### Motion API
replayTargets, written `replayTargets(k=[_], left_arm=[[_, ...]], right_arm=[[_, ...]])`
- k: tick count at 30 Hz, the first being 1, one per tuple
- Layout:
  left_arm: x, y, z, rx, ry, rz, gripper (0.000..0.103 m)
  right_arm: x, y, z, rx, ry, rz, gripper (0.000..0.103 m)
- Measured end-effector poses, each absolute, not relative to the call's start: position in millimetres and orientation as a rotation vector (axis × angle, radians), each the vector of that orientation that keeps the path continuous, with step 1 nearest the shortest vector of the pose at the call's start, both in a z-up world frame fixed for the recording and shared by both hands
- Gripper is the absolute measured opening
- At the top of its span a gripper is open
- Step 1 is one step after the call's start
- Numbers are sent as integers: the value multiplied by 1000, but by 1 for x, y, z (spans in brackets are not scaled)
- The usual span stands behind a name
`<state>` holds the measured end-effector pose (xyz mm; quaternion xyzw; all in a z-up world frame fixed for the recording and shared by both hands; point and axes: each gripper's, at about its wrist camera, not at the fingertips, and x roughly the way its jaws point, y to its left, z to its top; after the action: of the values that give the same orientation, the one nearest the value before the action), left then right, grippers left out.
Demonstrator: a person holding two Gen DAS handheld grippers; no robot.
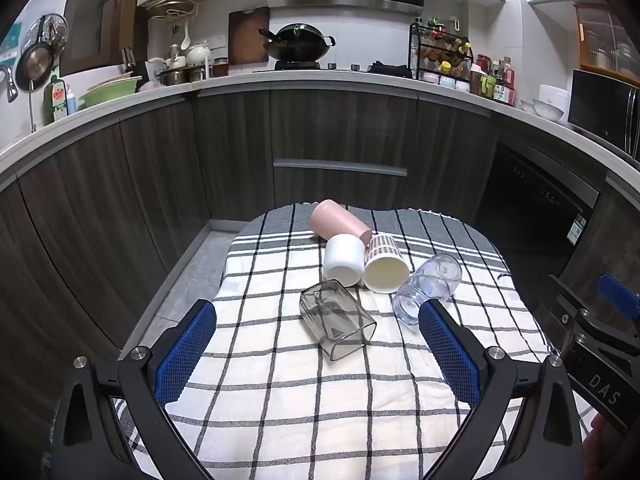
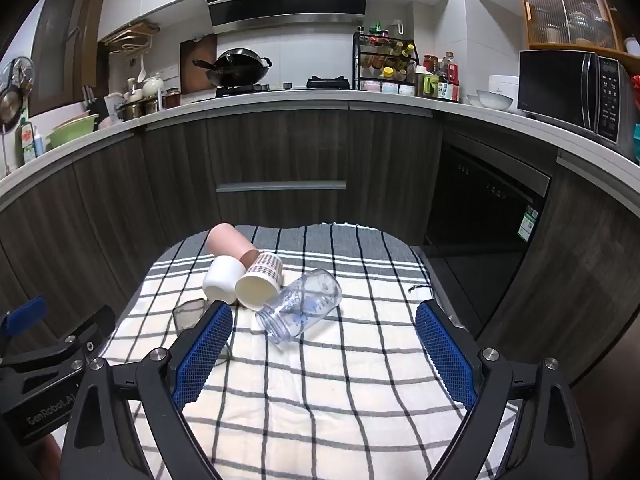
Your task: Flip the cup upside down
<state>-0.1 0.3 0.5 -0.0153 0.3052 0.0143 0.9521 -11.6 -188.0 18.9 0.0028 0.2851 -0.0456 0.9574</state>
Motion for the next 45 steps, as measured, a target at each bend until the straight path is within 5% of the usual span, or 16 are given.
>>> replayTargets(k=[45], left_arm=[[-1,1,-5,-31,618,23,103]], right_arm=[[-10,-188,18,9,583,-92,93]])
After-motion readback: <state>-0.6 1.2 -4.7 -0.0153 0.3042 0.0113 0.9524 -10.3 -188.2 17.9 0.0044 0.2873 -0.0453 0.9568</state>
